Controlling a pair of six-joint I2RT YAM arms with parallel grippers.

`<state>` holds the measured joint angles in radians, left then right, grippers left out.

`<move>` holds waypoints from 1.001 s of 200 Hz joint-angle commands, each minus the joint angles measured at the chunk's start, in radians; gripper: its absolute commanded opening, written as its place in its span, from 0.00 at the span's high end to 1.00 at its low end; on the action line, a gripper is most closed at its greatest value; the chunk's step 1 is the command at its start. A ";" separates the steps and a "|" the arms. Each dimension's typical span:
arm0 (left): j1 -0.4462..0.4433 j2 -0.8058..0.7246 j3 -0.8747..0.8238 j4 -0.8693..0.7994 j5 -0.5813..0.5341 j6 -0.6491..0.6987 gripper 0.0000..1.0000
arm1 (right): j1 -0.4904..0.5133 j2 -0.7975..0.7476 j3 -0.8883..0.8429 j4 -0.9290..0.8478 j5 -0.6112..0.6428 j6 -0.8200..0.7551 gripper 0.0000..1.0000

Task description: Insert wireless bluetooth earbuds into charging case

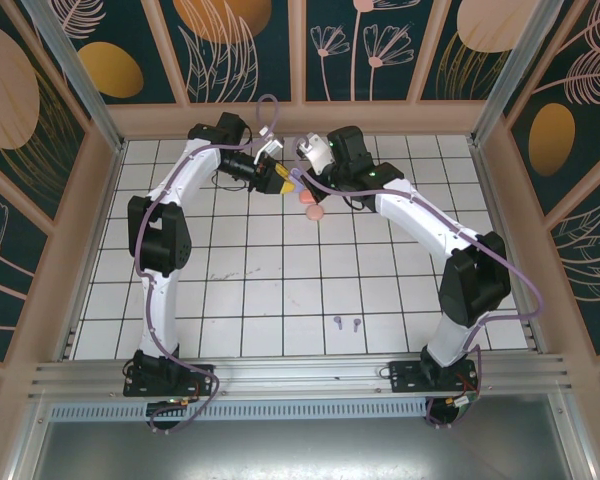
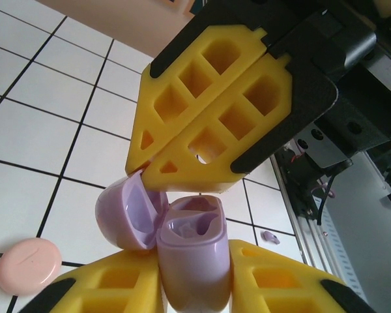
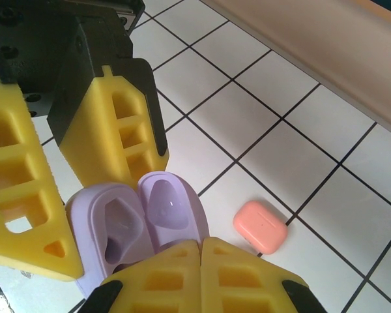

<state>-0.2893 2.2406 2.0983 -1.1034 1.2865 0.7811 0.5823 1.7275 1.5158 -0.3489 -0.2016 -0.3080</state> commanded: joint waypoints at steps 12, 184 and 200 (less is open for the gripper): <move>-0.016 0.013 0.023 0.014 0.108 0.012 0.84 | 0.019 0.028 0.045 0.021 -0.021 0.015 1.00; -0.012 -0.277 -0.479 1.112 -0.102 -0.743 1.00 | -0.030 -0.099 0.084 0.046 -0.013 0.142 0.47; -0.012 -0.292 -0.495 1.146 -0.138 -0.762 1.00 | -0.060 -0.147 0.064 0.065 -0.030 0.177 0.42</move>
<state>-0.3042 2.0209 1.6211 -0.2531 1.2026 0.1970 0.5591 1.7023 1.5864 -0.3569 -0.1860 -0.1967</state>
